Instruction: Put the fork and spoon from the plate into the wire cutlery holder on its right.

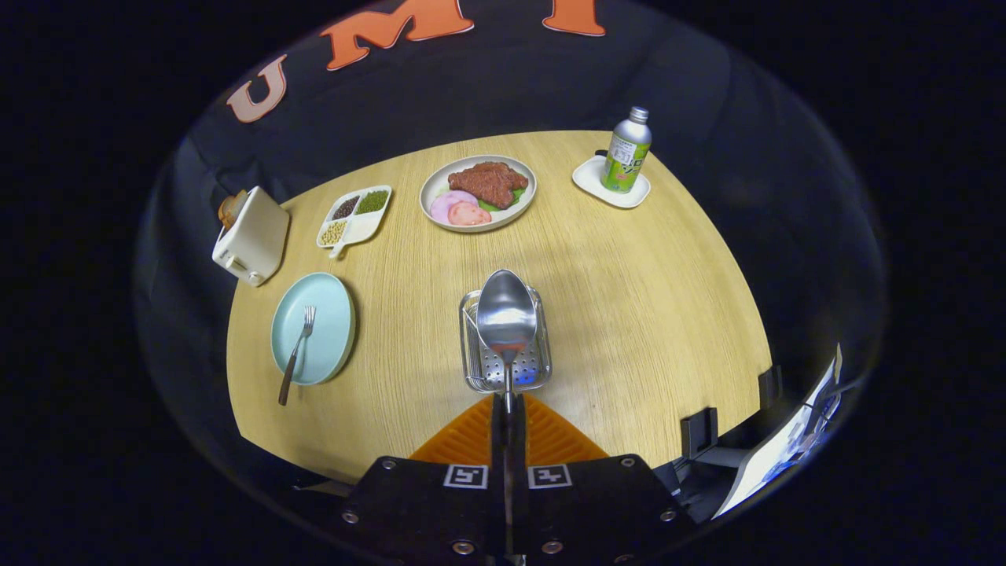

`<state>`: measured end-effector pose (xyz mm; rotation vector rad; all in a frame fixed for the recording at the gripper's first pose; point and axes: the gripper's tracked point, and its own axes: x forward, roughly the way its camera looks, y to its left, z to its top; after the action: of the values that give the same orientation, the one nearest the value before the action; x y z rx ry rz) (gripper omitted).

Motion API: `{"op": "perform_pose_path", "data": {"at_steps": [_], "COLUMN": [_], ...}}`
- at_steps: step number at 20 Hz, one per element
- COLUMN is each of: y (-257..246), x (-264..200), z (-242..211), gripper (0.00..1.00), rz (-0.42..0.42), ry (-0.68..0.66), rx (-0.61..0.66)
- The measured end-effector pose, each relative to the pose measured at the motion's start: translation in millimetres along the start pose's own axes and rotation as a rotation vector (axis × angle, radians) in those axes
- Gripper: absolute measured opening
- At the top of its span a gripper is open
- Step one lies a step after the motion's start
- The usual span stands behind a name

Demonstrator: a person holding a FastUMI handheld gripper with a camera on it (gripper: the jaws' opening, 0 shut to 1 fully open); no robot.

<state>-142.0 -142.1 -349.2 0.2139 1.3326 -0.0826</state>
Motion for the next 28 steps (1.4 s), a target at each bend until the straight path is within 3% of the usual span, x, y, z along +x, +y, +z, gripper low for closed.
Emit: {"op": "perform_pose_path", "data": {"at_steps": [6, 12, 14, 18, 19, 21, 25, 28], "y": [-2.9, 14.6, 23.5, 45.2, 49.2, 66.4, 106.0, 138.8], "x": [19.4, 5.7, -5.8, -35.1, -43.5, -61.8, -101.2, -120.2], "z": [-0.5, 50.7, 73.0, 112.2, 120.0, 135.9, 162.4, 176.4], "gripper": [0.07, 0.13, 0.20, 0.44, 0.58, 0.71, 0.85, 0.87], "rz": [-0.003, 0.072, 0.087, 0.124, 0.120, 0.127, 0.152, 0.173], "ry": [0.036, -0.131, -0.227, -0.430, -0.483, -0.590, -0.802, -0.936], "rx": [-0.042, 0.002, 0.003, 0.005, -0.012, -0.051, -0.100, -0.126]}}
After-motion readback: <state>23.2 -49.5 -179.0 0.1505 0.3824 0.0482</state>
